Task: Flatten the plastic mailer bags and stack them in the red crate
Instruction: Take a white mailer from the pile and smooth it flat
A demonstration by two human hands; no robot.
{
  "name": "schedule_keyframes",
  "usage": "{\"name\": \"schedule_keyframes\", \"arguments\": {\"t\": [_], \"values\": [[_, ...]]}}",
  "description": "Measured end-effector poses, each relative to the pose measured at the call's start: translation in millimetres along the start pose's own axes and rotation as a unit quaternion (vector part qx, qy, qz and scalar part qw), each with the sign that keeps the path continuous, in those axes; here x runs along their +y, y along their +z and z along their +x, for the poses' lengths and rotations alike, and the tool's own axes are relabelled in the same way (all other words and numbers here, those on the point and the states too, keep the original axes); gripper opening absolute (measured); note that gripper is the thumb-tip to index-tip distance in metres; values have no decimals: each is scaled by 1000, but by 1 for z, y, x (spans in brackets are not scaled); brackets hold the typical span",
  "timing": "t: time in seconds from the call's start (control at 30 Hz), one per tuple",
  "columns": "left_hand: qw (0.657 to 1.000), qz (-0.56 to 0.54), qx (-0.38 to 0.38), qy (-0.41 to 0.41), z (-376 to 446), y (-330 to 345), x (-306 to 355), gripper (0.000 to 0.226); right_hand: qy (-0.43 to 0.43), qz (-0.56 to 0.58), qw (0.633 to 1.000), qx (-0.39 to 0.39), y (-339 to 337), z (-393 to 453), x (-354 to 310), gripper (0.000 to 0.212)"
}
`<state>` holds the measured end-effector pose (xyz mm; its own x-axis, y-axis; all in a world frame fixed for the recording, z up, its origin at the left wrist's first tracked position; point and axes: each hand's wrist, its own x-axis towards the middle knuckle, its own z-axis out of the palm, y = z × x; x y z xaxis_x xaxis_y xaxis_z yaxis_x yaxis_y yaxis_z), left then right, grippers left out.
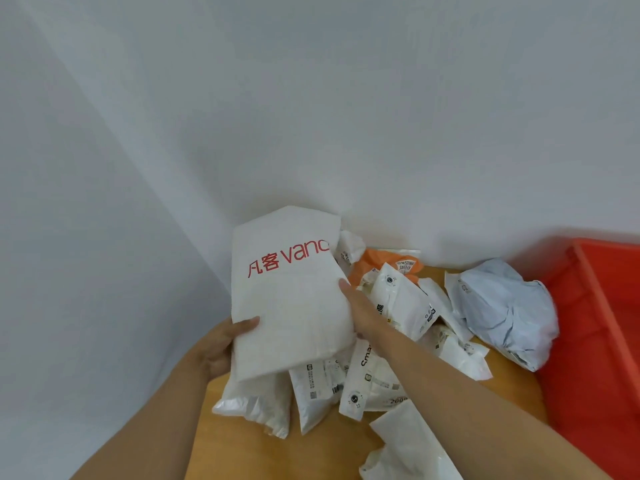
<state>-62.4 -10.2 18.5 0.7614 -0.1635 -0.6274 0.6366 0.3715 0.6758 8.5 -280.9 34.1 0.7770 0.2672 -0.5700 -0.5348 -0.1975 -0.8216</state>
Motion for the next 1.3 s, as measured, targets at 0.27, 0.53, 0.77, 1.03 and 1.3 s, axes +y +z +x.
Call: {"name": "schedule_keyframes", "arguments": {"t": [0.27, 0.53, 0.77, 1.03, 1.3], "values": [[998, -12, -61, -12, 2, 28, -12, 104, -23, 56, 997, -43, -51, -22, -1, 73], [981, 79, -159, -73, 12, 74, -14, 96, -60, 72, 995, -31, -118, -53, -4, 98], [967, 134, -205, -63, 17, 97, -7, 65, -107, 150, 983, 13, -131, -66, -7, 111], [979, 200, -7, 38, 27, 101, -1, 89, -157, 196, 964, 88, -124, -74, -16, 75], [932, 291, 162, 145, 42, 107, 12, 71, -153, 324, 926, 119, -120, -82, -36, 44]]}}
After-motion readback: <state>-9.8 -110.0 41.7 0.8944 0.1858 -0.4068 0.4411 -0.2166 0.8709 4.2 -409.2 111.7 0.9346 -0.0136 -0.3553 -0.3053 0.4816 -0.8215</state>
